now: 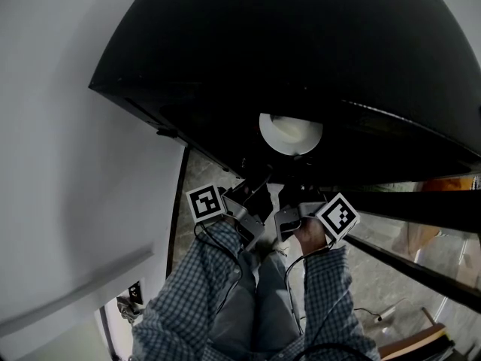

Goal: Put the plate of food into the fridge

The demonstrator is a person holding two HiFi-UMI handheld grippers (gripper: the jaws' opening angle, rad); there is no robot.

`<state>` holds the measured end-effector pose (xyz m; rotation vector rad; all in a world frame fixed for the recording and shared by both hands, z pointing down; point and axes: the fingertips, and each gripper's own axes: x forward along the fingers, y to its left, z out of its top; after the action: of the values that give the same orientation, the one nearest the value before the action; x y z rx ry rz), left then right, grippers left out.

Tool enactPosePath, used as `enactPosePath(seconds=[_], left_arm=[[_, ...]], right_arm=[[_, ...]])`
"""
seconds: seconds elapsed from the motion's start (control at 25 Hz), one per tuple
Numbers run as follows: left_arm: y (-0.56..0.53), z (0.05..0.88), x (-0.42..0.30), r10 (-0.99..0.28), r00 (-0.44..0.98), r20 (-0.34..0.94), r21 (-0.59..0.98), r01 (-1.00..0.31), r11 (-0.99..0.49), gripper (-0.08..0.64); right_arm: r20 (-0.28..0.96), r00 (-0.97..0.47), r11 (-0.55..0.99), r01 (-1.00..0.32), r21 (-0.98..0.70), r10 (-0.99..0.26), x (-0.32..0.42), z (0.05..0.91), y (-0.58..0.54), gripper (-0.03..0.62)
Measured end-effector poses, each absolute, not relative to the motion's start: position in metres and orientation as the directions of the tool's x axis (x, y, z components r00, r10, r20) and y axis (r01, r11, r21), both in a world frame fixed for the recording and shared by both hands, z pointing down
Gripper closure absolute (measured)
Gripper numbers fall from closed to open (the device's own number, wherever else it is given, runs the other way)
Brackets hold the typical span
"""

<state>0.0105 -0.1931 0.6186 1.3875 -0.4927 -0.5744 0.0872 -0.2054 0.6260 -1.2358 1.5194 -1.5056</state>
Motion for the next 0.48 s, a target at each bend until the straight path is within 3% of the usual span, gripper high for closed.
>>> enactPosePath(seconds=[0.2, 0.48], left_arm=[[-0.191, 0.618, 0.006, -0.654, 0.756, -0.027, 0.992, 0.098, 0.073, 0.541], [-0.176, 0.609, 0.012, -0.618, 0.785, -0.050, 0.994, 0.098, 0.043, 0.552]], right_arm=[[0.142, -0.362, -0.073, -0.198, -0.977, -0.921, 0.085, 0.625, -0.194, 0.566], [0.234, -0.407, -0.084, -0.354, -0.931, -0.883, 0.079, 0.631, -0.169, 0.568]])
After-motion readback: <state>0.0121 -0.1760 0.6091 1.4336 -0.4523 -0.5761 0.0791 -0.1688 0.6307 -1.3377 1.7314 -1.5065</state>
